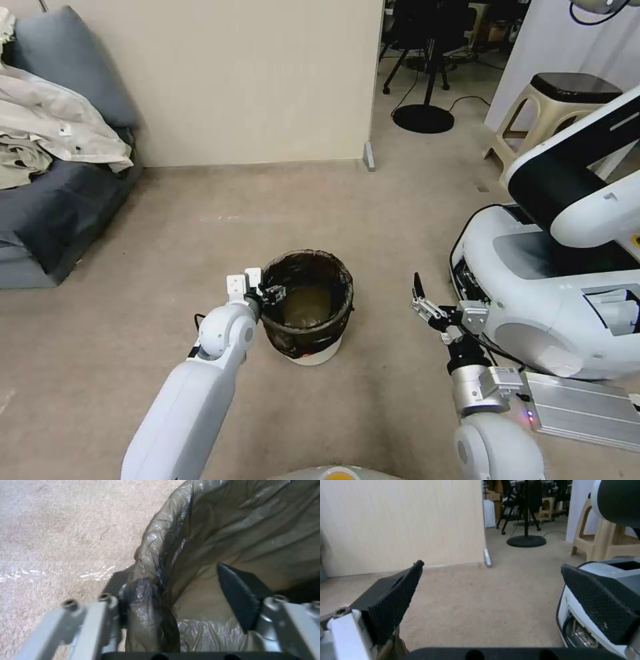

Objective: Pick up the trash can from the floor.

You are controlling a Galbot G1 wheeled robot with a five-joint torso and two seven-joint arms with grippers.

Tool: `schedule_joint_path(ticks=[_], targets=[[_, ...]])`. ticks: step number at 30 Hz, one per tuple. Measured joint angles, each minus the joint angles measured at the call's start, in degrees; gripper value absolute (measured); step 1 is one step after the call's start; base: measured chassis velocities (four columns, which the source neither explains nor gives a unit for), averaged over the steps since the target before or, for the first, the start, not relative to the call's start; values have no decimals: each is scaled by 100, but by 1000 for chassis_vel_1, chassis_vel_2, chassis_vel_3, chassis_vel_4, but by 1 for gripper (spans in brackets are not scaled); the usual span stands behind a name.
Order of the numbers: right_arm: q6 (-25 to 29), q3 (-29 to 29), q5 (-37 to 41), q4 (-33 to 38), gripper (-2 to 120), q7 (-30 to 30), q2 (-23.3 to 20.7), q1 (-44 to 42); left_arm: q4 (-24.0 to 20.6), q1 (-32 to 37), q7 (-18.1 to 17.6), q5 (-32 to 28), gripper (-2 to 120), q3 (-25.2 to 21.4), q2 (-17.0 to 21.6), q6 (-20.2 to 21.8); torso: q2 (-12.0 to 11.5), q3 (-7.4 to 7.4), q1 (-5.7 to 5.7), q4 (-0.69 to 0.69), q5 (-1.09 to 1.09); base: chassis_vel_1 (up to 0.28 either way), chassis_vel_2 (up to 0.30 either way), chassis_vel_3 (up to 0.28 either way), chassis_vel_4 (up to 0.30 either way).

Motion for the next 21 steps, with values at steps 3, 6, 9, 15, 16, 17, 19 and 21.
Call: schedule_joint_path(ticks=[3,6,9,15,16,17,19,21], targets=[[8,0,0,-12,100,4,2,1,33,-5,-4,0,43,4,-15,-1,0,0,0,0,0,0,0,0,0],[12,2,0,-18,100,5,3,1,34,-4,-4,0,35,9,-23,-2,0,0,0,-1,-1,0,0,0,0],[14,3,0,-22,100,6,4,3,33,12,-4,-1,25,9,-20,-3,0,0,0,-1,-1,0,0,0,0],[15,-16,-7,-51,100,6,15,30,8,71,54,-24,9,-60,12,-4,0,1,0,-3,-3,0,0,0,0],[15,-16,-7,-51,100,6,15,30,8,71,54,-24,9,-60,12,-4,0,1,0,-3,-3,0,0,0,0],[18,-26,-9,-67,100,6,20,41,4,90,64,-29,8,-84,18,-3,0,1,1,-3,-4,0,0,0,0],[23,-36,-13,-86,100,7,22,50,-1,113,70,-30,8,-106,24,-4,0,1,0,-3,-4,0,0,0,0],[25,-41,-13,-93,100,7,22,55,-4,123,72,-30,8,-116,25,-4,0,1,0,-3,-3,0,0,0,0]])
